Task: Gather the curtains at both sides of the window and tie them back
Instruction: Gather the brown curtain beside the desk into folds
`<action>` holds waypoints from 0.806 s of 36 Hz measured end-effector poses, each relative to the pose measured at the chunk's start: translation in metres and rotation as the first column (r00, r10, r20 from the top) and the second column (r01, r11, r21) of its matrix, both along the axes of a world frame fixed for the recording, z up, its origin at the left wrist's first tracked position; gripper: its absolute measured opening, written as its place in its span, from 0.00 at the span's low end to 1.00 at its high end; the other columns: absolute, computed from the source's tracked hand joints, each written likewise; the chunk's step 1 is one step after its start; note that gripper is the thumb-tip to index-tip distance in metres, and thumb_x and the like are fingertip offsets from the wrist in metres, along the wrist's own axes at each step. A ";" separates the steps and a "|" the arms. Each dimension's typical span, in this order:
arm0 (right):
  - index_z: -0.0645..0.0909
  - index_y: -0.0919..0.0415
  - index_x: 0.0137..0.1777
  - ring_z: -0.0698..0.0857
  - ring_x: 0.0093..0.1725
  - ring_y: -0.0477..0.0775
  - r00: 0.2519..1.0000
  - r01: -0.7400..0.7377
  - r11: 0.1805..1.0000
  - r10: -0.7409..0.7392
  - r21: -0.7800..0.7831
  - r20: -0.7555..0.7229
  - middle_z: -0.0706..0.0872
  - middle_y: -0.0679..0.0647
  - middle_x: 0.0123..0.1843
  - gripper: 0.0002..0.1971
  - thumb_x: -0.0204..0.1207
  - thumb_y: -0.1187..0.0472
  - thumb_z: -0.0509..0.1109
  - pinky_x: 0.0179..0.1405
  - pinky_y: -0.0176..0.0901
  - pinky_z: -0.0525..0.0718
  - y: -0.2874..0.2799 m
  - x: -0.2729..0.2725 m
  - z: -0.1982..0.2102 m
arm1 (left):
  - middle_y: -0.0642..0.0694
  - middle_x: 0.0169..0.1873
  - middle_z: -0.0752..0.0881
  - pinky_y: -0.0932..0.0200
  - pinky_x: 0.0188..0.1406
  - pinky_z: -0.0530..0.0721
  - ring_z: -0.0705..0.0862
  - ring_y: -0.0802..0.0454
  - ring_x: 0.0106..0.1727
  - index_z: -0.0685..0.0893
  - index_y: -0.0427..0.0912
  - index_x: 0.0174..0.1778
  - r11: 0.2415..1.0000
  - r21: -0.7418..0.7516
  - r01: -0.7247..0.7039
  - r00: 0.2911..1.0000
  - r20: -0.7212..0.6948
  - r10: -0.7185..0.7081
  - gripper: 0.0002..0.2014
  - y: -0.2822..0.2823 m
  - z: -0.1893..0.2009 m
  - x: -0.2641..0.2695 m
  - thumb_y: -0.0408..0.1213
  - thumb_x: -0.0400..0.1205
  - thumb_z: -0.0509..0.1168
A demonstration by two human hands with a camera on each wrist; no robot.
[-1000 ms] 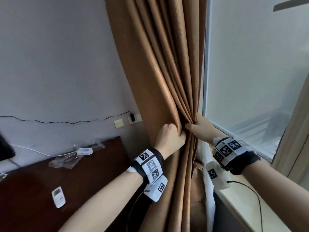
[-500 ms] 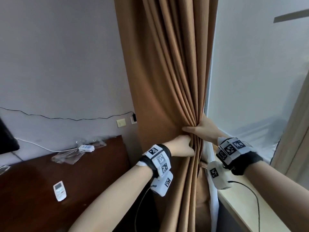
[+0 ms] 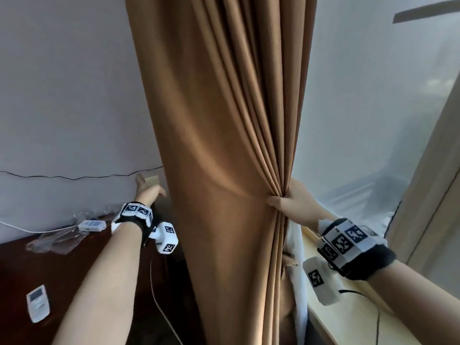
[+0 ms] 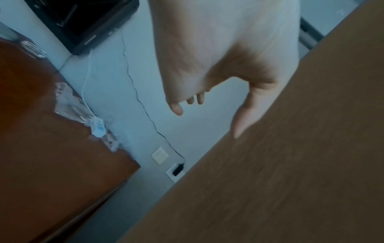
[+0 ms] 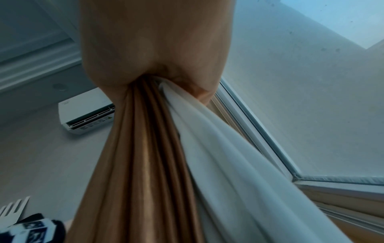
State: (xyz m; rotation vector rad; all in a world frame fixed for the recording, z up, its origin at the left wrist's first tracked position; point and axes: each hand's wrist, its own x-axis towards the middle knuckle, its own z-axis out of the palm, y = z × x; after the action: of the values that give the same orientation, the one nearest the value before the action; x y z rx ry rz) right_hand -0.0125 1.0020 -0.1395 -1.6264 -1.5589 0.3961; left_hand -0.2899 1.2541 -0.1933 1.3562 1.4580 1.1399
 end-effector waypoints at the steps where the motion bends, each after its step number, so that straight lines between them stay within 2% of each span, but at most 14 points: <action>1: 0.75 0.71 0.48 0.83 0.45 0.69 1.000 -0.004 1.000 0.004 -0.001 -0.005 0.84 0.70 0.45 0.31 0.53 0.44 0.62 0.46 0.62 0.83 0.000 0.002 0.000 | 0.39 0.83 0.54 0.41 0.74 0.67 0.60 0.38 0.81 0.44 0.46 0.84 0.999 -0.022 0.023 1.000 0.007 -0.023 0.52 0.002 -0.001 0.003 0.15 0.70 0.65; 4: 0.76 0.73 0.51 0.84 0.47 0.70 1.000 -0.011 1.000 0.011 -0.008 -0.009 0.84 0.71 0.47 0.36 0.51 0.42 0.61 0.48 0.64 0.84 0.000 0.005 0.000 | 0.40 0.83 0.56 0.36 0.74 0.69 0.62 0.37 0.80 0.39 0.51 0.84 0.994 -0.073 0.075 0.997 0.028 -0.073 0.62 0.017 -0.011 0.012 0.16 0.61 0.69; 6: 0.76 0.71 0.53 0.84 0.48 0.68 1.000 -0.019 1.000 0.019 -0.004 -0.018 0.85 0.69 0.48 0.36 0.51 0.42 0.61 0.50 0.63 0.84 0.001 0.008 -0.001 | 0.39 0.76 0.69 0.38 0.66 0.78 0.71 0.36 0.73 0.44 0.49 0.84 0.989 -0.088 0.116 0.990 0.088 -0.108 0.61 0.025 -0.023 0.020 0.18 0.58 0.68; 8: 0.76 0.67 0.55 0.85 0.49 0.65 0.999 -0.037 0.999 0.037 -0.008 -0.028 0.86 0.65 0.49 0.32 0.54 0.45 0.64 0.51 0.63 0.84 0.002 0.010 -0.002 | 0.36 0.64 0.80 0.46 0.51 0.84 0.80 0.35 0.61 0.59 0.44 0.81 0.978 -0.125 0.165 0.975 0.168 -0.143 0.48 0.018 -0.022 0.032 0.17 0.63 0.64; 9: 0.76 0.65 0.54 0.85 0.48 0.63 0.999 -0.039 0.999 0.039 -0.010 -0.037 0.86 0.63 0.48 0.29 0.56 0.46 0.65 0.52 0.62 0.84 0.002 0.011 -0.002 | 0.34 0.58 0.83 0.48 0.47 0.85 0.83 0.36 0.55 0.67 0.40 0.77 0.972 -0.141 0.190 0.970 0.182 -0.163 0.39 0.013 -0.021 0.037 0.18 0.66 0.63; 11: 0.76 0.63 0.53 0.85 0.47 0.61 0.998 -0.036 0.999 0.035 -0.006 -0.049 0.85 0.61 0.46 0.28 0.56 0.45 0.64 0.50 0.61 0.85 0.004 0.012 -0.004 | 0.33 0.51 0.87 0.50 0.47 0.85 0.86 0.38 0.49 0.79 0.35 0.66 0.971 -0.140 0.193 0.974 0.147 -0.172 0.26 0.009 -0.020 0.042 0.24 0.69 0.64; 14: 0.75 0.62 0.48 0.84 0.43 0.60 0.999 -0.023 1.000 0.023 0.004 -0.048 0.84 0.60 0.43 0.26 0.55 0.44 0.64 0.44 0.58 0.84 0.008 0.016 -0.009 | 0.36 0.47 0.90 0.48 0.50 0.87 0.88 0.39 0.48 0.86 0.36 0.56 0.997 -0.044 0.068 0.997 0.048 -0.066 0.19 0.006 -0.020 0.042 0.26 0.68 0.71; 17: 0.70 0.52 0.41 0.79 0.34 0.50 0.999 0.008 0.999 -0.007 0.037 -0.039 0.80 0.52 0.36 0.12 0.60 0.51 0.65 0.33 0.42 0.75 0.010 0.014 -0.011 | 0.36 0.45 0.88 0.53 0.52 0.84 0.87 0.39 0.50 0.87 0.33 0.53 0.999 0.021 -0.049 0.993 -0.107 0.051 0.13 -0.007 -0.016 0.039 0.26 0.73 0.69; 18: 0.70 0.51 0.44 0.78 0.34 0.49 0.999 0.024 0.998 -0.022 0.056 -0.034 0.79 0.51 0.36 0.12 0.60 0.53 0.64 0.31 0.38 0.72 0.010 0.013 -0.011 | 0.36 0.45 0.88 0.54 0.51 0.82 0.86 0.38 0.50 0.87 0.32 0.52 0.995 0.050 -0.088 0.983 -0.160 0.095 0.11 -0.012 -0.016 0.036 0.27 0.74 0.68; 20: 0.72 0.55 0.54 0.80 0.38 0.50 0.999 0.051 0.996 -0.050 0.079 -0.014 0.82 0.52 0.41 0.20 0.60 0.54 0.62 0.31 0.34 0.72 0.011 0.009 -0.010 | 0.36 0.42 0.87 0.53 0.48 0.81 0.86 0.35 0.49 0.86 0.32 0.49 0.984 0.101 -0.145 0.958 -0.234 0.165 0.10 -0.026 -0.014 0.030 0.30 0.73 0.66; 22: 0.70 0.59 0.59 0.81 0.39 0.53 0.997 0.079 0.993 -0.081 0.085 0.013 0.82 0.53 0.42 0.24 0.61 0.54 0.62 0.31 0.35 0.73 0.014 0.006 -0.011 | 0.36 0.40 0.88 0.51 0.47 0.84 0.87 0.34 0.46 0.86 0.33 0.45 0.976 0.146 -0.163 0.943 -0.268 0.198 0.10 -0.044 -0.013 0.026 0.35 0.71 0.67; 25: 0.68 0.60 0.60 0.82 0.37 0.55 0.991 0.124 0.990 -0.127 0.070 0.031 0.82 0.55 0.39 0.21 0.66 0.59 0.64 0.30 0.42 0.76 0.020 0.000 -0.014 | 0.33 0.39 0.89 0.48 0.46 0.86 0.87 0.34 0.45 0.87 0.33 0.42 0.959 0.252 -0.129 0.916 -0.340 0.213 0.16 -0.079 -0.008 0.028 0.45 0.72 0.70; 27: 0.68 0.60 0.58 0.81 0.35 0.56 0.987 0.152 0.986 -0.156 0.068 0.049 0.81 0.55 0.37 0.18 0.68 0.63 0.65 0.28 0.43 0.75 0.024 -0.006 -0.016 | 0.33 0.35 0.89 0.49 0.41 0.85 0.88 0.34 0.42 0.87 0.31 0.36 0.937 0.347 -0.037 0.898 -0.399 0.184 0.19 -0.108 -0.004 0.037 0.47 0.72 0.69; 29: 0.67 0.60 0.59 0.82 0.36 0.57 0.983 0.171 0.982 -0.175 0.074 0.053 0.81 0.55 0.38 0.19 0.68 0.64 0.65 0.31 0.46 0.79 0.026 -0.014 -0.017 | 0.33 0.28 0.87 0.49 0.34 0.83 0.87 0.35 0.35 0.83 0.29 0.28 0.904 0.415 0.104 0.884 -0.455 0.108 0.20 -0.138 -0.001 0.051 0.46 0.71 0.69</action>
State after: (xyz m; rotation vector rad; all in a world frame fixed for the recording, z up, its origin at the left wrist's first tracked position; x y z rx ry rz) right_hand -0.0269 1.0285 -0.1560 -1.7177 -1.4442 0.2000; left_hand -0.2392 1.1161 -0.1945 2.0570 1.5922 1.2370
